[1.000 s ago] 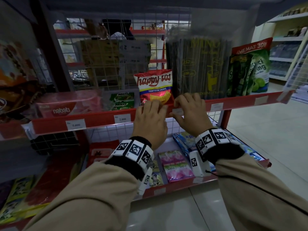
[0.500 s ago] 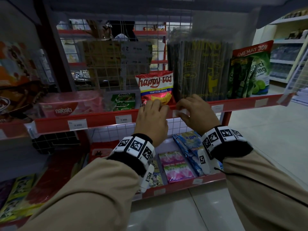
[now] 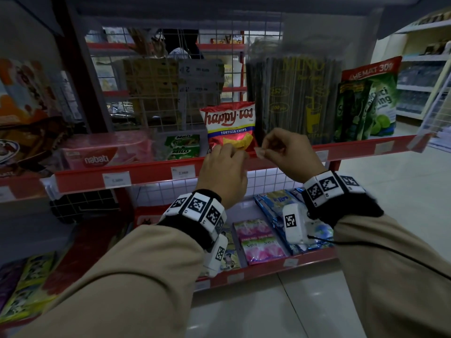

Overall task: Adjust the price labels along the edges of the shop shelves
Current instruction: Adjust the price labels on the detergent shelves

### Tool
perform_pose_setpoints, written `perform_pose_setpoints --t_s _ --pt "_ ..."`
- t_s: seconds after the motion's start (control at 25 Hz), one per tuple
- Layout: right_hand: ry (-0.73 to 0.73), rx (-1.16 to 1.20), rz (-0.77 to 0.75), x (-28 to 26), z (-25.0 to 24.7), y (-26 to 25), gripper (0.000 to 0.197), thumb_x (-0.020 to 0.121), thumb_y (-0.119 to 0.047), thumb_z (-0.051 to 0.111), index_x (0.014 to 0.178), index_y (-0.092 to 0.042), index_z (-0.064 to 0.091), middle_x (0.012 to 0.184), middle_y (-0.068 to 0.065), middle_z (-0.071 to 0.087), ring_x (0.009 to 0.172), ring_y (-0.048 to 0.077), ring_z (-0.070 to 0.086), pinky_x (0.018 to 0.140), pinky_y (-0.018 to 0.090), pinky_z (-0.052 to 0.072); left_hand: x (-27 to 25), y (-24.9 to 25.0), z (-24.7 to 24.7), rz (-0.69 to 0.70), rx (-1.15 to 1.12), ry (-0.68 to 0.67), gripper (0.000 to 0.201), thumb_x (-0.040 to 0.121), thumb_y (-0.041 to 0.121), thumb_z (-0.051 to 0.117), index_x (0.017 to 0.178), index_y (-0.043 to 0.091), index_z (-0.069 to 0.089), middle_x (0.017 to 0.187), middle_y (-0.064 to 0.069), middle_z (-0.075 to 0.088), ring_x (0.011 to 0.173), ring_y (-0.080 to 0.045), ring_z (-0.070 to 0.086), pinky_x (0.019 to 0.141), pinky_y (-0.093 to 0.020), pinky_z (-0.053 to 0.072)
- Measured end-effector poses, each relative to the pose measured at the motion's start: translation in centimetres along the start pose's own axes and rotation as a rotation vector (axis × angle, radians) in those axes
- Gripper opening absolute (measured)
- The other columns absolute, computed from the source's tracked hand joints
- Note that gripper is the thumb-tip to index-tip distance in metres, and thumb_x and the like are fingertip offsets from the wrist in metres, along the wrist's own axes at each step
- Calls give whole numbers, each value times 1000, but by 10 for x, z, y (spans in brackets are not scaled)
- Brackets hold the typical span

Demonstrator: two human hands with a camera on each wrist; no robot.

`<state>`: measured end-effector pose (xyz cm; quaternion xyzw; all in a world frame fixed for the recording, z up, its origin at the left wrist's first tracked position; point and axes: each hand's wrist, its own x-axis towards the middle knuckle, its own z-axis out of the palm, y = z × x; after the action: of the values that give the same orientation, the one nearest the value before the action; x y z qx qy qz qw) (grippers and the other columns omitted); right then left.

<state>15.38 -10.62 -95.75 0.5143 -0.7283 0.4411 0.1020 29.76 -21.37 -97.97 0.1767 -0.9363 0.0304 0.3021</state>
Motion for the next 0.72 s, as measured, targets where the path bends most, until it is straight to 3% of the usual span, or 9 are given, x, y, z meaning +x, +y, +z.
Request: perform_pose_setpoints --t_s 0.08,0.2,0.32,0.44,0.6,0.72 --pt "59 174 37 -3 1 -4 15 85 -11 68 90 -22 60 84 -9 65 77 1 63 69 16 51 -1 -2 1 -26 -122 30 42 94 34 49 131 16 46 117 -3 55 108 -25 44 94 -37 37" --pt "59 410 96 -9 8 -7 19 86 -4 65 103 -12 61 95 5 68 90 18 67 79 30 56 2 -2 4 -98 -292 86 47 95 40 46 136 15 43 110 -2 60 106 -24 47 92 -41 40" --pt "23 566 137 -15 16 -7 18 86 -2 64 104 -6 62 100 14 67 94 25 67 82 36 58 5 -3 4 -139 -338 121 33 96 40 46 119 18 53 102 -1 62 98 -24 49 83 -40 44" --pt "6 518 113 -17 18 -7 15 87 -3 63 102 -6 63 99 14 68 93 24 67 79 33 58 5 -4 5 -115 -292 130 13 95 29 49 100 18 55 94 -2 59 89 -23 47 76 -38 42" --pt "-15 205 1 -14 8 -6 10 88 -11 64 96 -18 65 88 -5 69 81 1 65 68 13 49 5 -4 1 -79 -229 115 9 93 24 51 97 18 55 93 -2 57 88 -23 45 75 -37 40" --pt "11 72 -11 -8 2 -5 10 88 -14 65 89 -24 66 84 -12 68 78 -1 63 68 12 49 5 -4 -4 -59 -174 85 13 93 24 50 102 16 55 99 -3 57 94 -25 46 81 -39 42"
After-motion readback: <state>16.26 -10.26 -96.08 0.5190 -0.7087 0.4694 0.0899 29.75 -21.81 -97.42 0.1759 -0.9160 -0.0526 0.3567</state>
